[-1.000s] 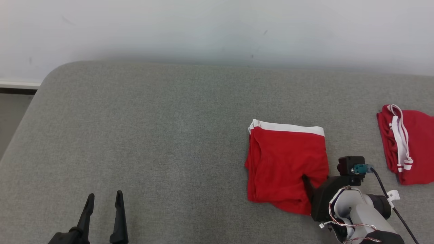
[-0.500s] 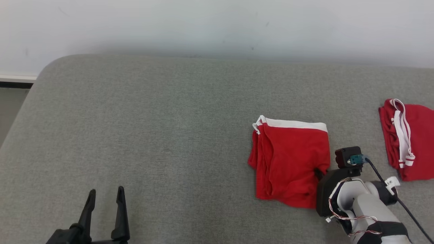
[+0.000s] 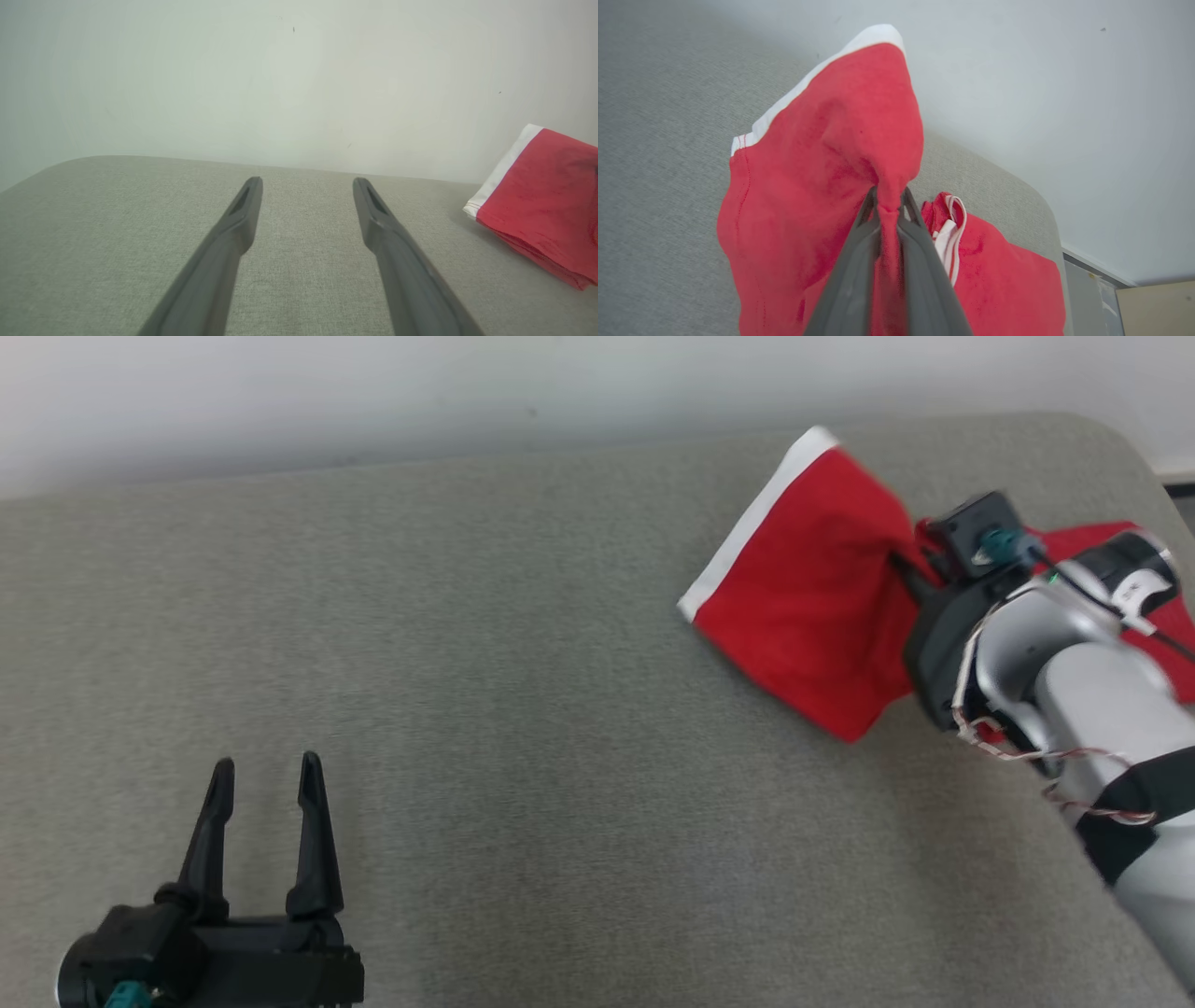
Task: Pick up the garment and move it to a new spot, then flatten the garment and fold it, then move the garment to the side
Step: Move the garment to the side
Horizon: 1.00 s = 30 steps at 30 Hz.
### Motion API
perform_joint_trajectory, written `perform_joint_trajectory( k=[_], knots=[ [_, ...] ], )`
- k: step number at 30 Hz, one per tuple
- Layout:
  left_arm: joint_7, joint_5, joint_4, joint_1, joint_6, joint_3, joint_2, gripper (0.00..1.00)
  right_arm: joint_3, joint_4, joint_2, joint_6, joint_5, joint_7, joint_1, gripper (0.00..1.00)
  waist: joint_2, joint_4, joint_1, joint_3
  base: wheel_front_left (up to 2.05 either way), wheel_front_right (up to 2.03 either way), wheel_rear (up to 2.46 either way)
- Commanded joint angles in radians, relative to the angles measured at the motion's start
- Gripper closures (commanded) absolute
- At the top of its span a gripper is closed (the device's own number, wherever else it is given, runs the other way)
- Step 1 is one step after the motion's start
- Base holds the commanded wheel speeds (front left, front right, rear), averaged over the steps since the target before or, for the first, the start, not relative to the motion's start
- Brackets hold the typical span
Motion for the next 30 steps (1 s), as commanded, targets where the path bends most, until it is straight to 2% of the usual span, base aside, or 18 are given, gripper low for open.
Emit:
perform_joint_trajectory(
  k=[1, 7, 13, 20, 29, 30],
  knots=[
    [0.000, 0.007, -0.017, -0.030, -0.007, 0.001, 0.001, 0.00, 0.000, -0.020, -0.039, -0.003, 0.023, 0.008, -0.027, 1.00, -0.0002, -0.100, -0.0001, 0.089, 0.00, 0.00, 0.00],
    [0.000, 0.034, -0.026, -0.066, -0.029, 0.002, 0.001, 0.00, -0.047, -0.022, -0.087, -0.003, 0.053, 0.007, -0.055, 1.00, -0.0002, -0.150, -0.0001, 0.148, 0.00, 0.00, 0.00],
    [0.000, 0.066, -0.026, -0.105, -0.058, 0.015, 0.001, 0.00, -0.117, 0.019, -0.129, -0.003, 0.026, -0.030, -0.078, 1.00, -0.0002, -0.164, -0.0001, 0.213, 0.00, 0.00, 0.00],
    [0.000, 0.098, -0.041, -0.152, -0.084, 0.014, 0.002, 0.00, -0.193, 0.114, -0.185, -0.003, -0.099, -0.078, -0.126, 1.00, -0.0002, -0.125, -0.0001, 0.293, 0.00, 0.00, 0.00],
    [0.000, 0.108, -0.045, -0.179, -0.095, 0.002, 0.005, 0.00, -0.314, 0.221, -0.175, -0.003, -0.248, -0.108, -0.117, 1.00, -0.0002, -0.088, -0.0001, 0.323, 0.00, 0.00, 0.00],
    [0.000, 0.107, -0.043, -0.179, -0.095, 0.002, 0.005, 0.00, -0.325, 0.229, -0.172, -0.003, -0.266, -0.109, -0.113, 0.55, -0.0002, -0.085, -0.0001, 0.321, 0.00, 0.00, 0.00]
  ],
)
